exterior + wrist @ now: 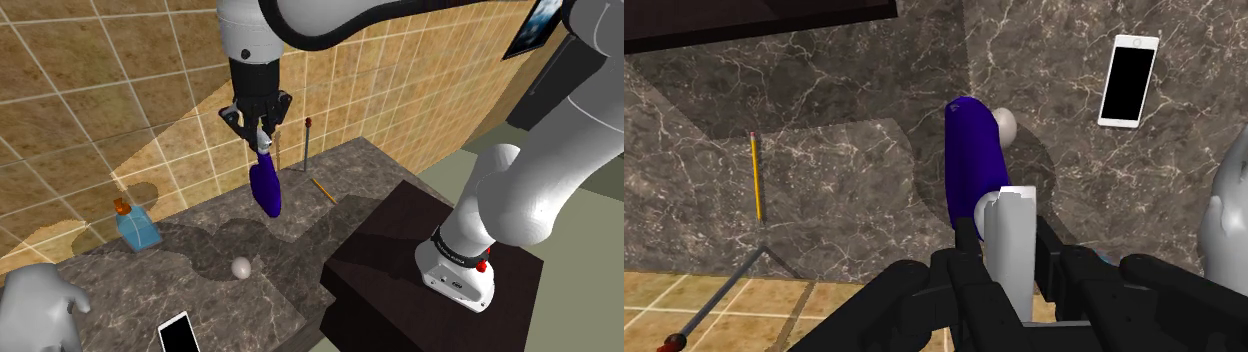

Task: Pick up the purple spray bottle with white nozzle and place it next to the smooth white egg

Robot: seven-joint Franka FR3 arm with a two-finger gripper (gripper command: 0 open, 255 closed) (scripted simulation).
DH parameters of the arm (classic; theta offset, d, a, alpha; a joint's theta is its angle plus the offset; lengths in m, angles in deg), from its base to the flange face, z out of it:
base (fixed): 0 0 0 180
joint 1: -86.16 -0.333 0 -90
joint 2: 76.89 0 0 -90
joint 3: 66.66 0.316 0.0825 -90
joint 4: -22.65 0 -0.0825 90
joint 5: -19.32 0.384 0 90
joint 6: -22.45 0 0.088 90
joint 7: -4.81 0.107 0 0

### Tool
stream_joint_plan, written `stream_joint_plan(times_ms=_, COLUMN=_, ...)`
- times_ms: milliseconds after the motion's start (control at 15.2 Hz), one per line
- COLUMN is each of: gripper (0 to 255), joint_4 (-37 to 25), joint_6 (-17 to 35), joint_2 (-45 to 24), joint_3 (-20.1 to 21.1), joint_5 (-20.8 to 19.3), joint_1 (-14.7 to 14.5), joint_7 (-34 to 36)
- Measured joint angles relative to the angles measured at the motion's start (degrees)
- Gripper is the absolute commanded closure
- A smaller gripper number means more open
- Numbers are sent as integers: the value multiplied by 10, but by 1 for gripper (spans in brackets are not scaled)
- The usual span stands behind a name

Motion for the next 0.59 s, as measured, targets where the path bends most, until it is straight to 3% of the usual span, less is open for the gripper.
stream_joint_plan(times_ms=594, gripper=255, joint_4=26, joint_6=53, joint_2=-28, joint_3=20, joint_5=-6, joint_1=-13, joint_7=35)
